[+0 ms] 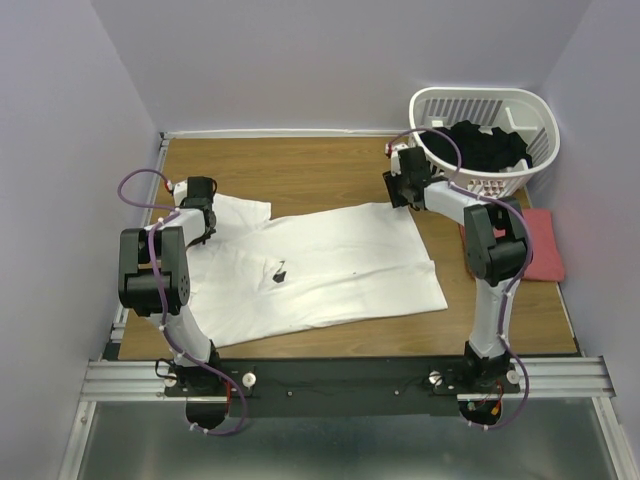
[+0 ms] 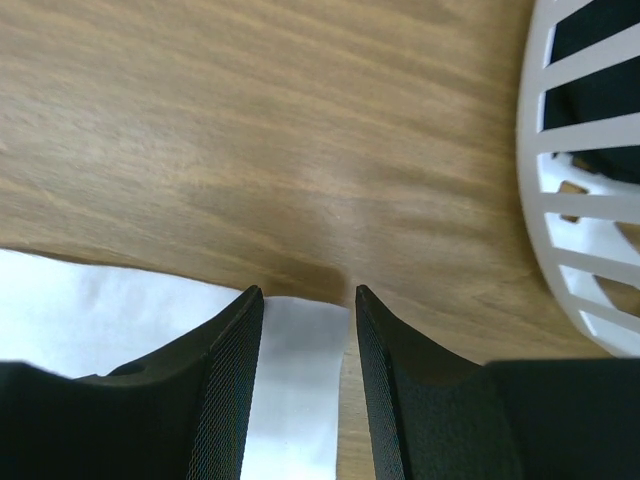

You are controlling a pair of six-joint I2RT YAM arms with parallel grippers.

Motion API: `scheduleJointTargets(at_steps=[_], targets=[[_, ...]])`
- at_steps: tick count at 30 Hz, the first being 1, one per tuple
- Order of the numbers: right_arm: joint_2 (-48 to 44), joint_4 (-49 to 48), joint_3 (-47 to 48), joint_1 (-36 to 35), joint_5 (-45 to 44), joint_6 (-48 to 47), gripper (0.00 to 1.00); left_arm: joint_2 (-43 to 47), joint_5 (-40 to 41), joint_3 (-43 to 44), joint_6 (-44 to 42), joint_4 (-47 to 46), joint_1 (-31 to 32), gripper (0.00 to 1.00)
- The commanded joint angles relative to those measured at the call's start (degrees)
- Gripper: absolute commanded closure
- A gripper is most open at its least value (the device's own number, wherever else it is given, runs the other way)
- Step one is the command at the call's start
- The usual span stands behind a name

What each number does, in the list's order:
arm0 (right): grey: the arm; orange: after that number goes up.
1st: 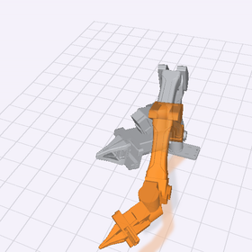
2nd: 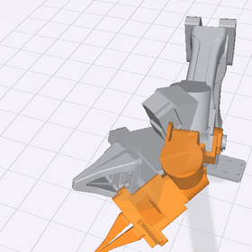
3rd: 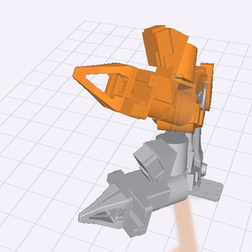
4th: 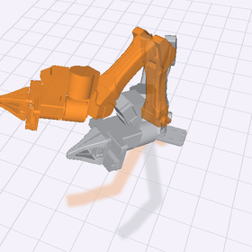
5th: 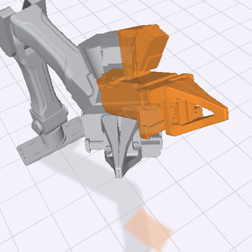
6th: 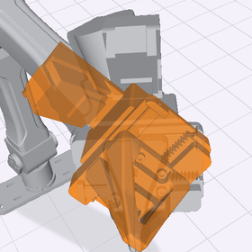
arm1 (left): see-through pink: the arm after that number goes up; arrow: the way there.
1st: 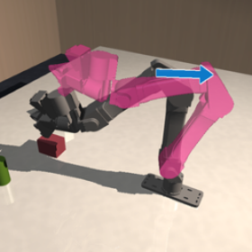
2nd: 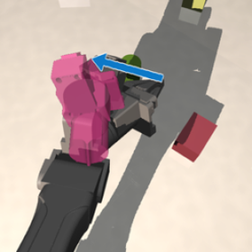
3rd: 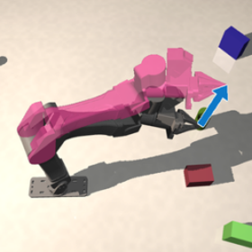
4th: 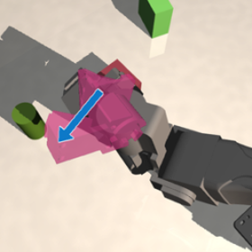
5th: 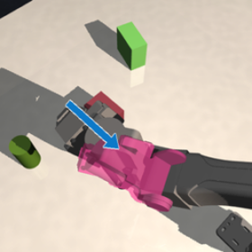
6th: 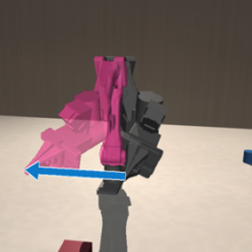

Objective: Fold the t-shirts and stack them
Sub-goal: Fold the tshirt

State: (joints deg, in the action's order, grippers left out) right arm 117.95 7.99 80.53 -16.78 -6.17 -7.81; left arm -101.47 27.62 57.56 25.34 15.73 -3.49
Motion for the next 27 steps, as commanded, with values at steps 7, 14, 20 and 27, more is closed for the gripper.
scheduleJointTargets(at_steps=[7,14,20,27], targets=[[3.77,3.26,0.68,0.69,1.08,-0.80,0.51,-1.18,1.12,-1.66,0.85,4.49,-0.64,1.00],[2.64,3.88,-1.43,1.22,2.66,0.52,0.53,-1.10,0.69,-1.66,0.85,4.40,-0.73,1.00],[0.00,4.58,1.03,1.22,4.68,2.71,0.50,-1.10,0.07,-1.49,0.76,4.14,-0.73,1.00],[0.08,5.46,0.77,1.22,3.37,4.12,0.50,-0.57,-0.11,-1.57,0.67,4.05,-0.56,1.00]])
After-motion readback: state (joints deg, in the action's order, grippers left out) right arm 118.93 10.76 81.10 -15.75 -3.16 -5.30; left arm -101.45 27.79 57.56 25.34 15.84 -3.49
